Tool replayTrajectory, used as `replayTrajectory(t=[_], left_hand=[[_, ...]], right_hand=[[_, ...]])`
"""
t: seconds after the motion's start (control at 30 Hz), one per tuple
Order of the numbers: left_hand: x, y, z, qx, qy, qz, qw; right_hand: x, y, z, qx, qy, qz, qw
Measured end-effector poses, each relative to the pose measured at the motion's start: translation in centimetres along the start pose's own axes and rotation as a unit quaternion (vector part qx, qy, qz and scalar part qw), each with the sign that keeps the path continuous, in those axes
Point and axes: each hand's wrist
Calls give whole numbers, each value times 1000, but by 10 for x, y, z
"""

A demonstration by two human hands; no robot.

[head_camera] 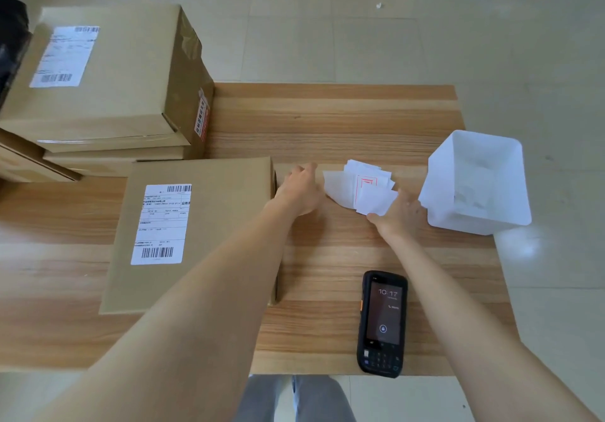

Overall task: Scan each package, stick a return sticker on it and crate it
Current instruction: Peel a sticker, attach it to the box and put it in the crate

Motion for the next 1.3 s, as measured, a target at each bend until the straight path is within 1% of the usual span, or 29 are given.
replayTrajectory(t=[0.17, 0.27, 0.37, 0.47, 0.53, 0.77, 0.83, 1.0, 1.1, 1.2, 1.3], left_hand=[[-3, 3, 3, 1, -9, -3, 1000], [-4, 5, 3, 5, -10, 2, 1000], [-4, 7, 3, 3, -7, 3, 1000], [0, 11, -1, 1, -4, -8, 1000], [4, 14, -5, -1, 0, -10, 1000], [31, 29, -29, -32, 19, -27, 999], [40, 33, -39, -46, 19, -55, 997], [64, 37, -67, -64, 25, -165, 984], [76, 29, -83, -75, 39, -218, 972], [87, 21, -100, -116, 13, -217, 969], [93, 12, -113, -134, -27, -172, 976]], right_hand=[[-2, 3, 5, 7, 13, 10, 1000], [-1, 5, 6, 11, 40, 60, 997], [4, 8, 3, 8, 39, 132, 990], [14, 7, -5, 51, 33, 162, 985], [23, 3, -12, 75, 22, 182, 980], [60, -21, -37, 83, -8, 232, 969], [69, -29, -45, 93, -16, 248, 964], [89, -53, -69, 110, -81, 274, 952], [96, -66, -86, 125, -94, 295, 943], [97, -78, -102, 145, -96, 296, 939], [94, -87, -113, 159, -97, 283, 941]])
Point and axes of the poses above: each hand's wrist, its own z-axis towards the middle knuckle, its own x-axis out of the back of the hand, y = z × x, and after that the axes turned 2 degrees about x, right-handed
